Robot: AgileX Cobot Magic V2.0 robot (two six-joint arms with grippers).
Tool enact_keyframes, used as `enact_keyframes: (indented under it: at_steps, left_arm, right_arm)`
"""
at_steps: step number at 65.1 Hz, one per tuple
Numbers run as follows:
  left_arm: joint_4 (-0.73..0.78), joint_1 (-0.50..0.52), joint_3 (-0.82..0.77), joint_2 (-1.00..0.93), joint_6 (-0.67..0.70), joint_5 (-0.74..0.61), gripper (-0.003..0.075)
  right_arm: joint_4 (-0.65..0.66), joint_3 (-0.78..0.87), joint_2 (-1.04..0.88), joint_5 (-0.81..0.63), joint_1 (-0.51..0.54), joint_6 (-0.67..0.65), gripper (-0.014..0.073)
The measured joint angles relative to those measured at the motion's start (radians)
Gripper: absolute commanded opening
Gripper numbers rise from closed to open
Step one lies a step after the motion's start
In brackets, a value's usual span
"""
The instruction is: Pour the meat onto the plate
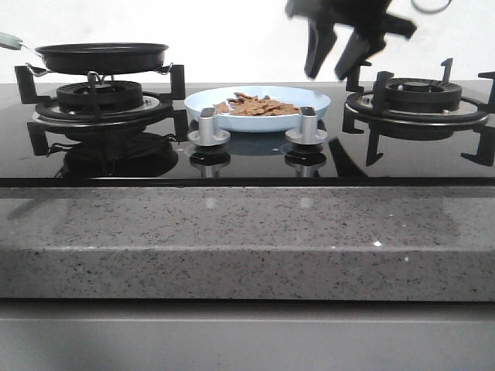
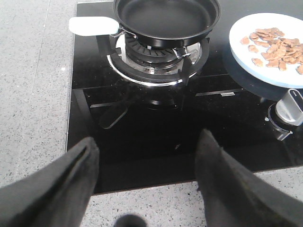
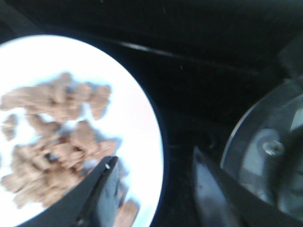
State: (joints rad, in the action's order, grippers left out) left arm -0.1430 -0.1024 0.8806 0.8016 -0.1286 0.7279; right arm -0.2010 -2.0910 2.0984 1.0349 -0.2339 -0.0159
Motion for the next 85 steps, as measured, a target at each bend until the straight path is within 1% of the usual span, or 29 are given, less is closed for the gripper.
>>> enact_keyframes:
  at_steps: [6, 11, 21, 35, 43, 50, 60, 65, 75, 85]
  left_arm:
    - [0.0, 0.0, 0.0, 0.0, 0.0, 0.0, 0.044]
    - [0.0, 0.0, 0.0, 0.0, 0.0, 0.0, 0.044]
    - [0.0, 0.0, 0.0, 0.0, 0.0, 0.0, 0.044]
    - [0.0, 0.0, 0.0, 0.0, 0.0, 0.0, 0.044]
    - [0.0, 0.0, 0.0, 0.0, 0.0, 0.0, 0.044]
    - [0.014, 0.0, 0.0, 0.0, 0.002, 0.0, 0.044]
    - [0.037, 0.0, 0.0, 0.0, 0.004, 0.002, 0.044]
    - [0.046, 0.002, 0.0, 0.0, 0.029, 0.013, 0.044]
    - [0.11, 0.002, 0.0, -0.006, 0.11, 0.085, 0.044]
    - [0.148, 0.002, -0.012, -0.056, 0.164, 0.101, 0.044]
  right_arm:
    - [0.006, 0.029, -0.078, 0.002, 0.0, 0.0, 0.0391]
    - [0.018, 0.099, -0.169, -0.005, 0.0, 0.0, 0.0391]
    - [0.054, 0.327, -0.353, -0.057, 0.0, 0.0, 0.0391]
    - [0.078, 0.692, -0.692, -0.142, 0.0, 0.0, 0.0391]
    - [0.116, 0.873, -0.886, -0.146, 0.0, 0.0, 0.0391]
    - [0.165, 0.989, -1.028, -0.138, 0.0, -0.037, 0.0391]
    - [0.302, 1.123, -1.214, -0.113, 0.0, -0.162, 0.0391]
    - [0.352, 1.184, -1.303, -0.09, 0.0, -0.214, 0.0391]
    - [0.37, 1.265, -1.463, -0.022, 0.0, -0.243, 0.0391]
    - [0.37, 1.309, -1.579, 0.047, 0.0, -0.247, 0.0391]
